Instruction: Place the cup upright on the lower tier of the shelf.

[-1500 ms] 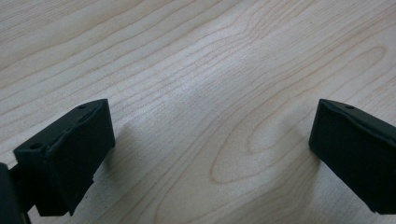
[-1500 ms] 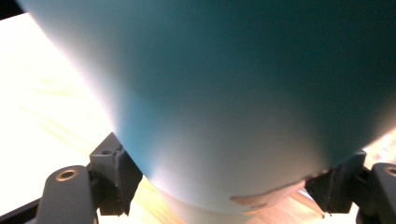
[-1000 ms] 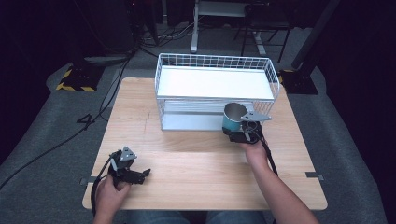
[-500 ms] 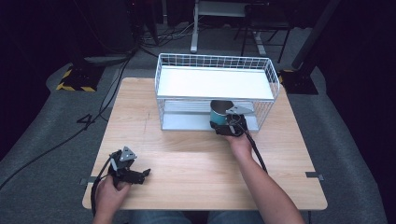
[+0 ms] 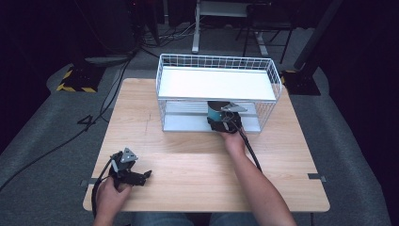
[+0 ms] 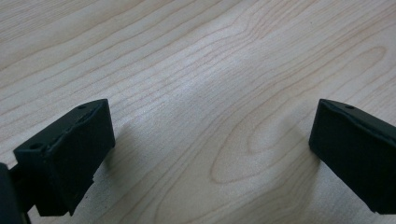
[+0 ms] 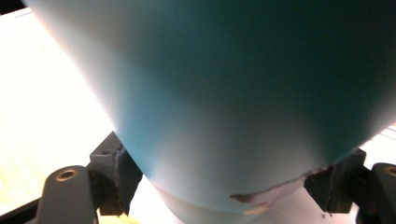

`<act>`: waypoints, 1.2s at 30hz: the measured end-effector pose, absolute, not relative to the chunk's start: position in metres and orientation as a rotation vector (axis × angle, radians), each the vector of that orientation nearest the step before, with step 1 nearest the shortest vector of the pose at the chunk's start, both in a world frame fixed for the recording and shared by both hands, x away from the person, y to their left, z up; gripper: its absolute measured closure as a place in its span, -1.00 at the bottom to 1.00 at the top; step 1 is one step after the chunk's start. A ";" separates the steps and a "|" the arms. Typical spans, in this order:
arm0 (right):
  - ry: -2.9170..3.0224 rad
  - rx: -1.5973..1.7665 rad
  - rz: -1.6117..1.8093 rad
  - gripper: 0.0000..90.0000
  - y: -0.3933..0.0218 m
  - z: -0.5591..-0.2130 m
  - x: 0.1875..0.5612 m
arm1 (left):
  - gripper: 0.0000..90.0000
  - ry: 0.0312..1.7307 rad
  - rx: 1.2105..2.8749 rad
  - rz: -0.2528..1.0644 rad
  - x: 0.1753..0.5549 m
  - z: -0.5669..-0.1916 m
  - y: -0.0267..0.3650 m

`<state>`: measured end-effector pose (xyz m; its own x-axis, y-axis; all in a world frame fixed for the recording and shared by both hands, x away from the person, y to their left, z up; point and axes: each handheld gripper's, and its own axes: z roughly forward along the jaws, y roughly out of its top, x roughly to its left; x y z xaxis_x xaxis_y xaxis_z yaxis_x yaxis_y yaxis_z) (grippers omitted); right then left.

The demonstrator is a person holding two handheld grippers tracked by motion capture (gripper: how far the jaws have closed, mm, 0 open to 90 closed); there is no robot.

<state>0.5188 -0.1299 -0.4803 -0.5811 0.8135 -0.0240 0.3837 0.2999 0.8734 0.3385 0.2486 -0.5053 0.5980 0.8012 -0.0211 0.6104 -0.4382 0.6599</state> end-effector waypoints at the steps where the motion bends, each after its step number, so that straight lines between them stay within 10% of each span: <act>1: 2.101 1.071 1.220 -0.46 -0.128 -0.481 0.520 | -0.98 1.112 2.195 0.393 0.338 -0.505 0.249; 36: 2.029 1.169 1.182 -0.67 -0.113 -0.488 0.540 | -0.98 1.111 2.193 0.394 0.338 -0.505 0.249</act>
<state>0.5397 -0.1128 -0.4885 -0.4977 0.8673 -0.0075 0.4212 0.2492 0.8720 0.3385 0.2485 -0.5053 0.5977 0.8015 -0.0207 0.6097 -0.4376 0.6609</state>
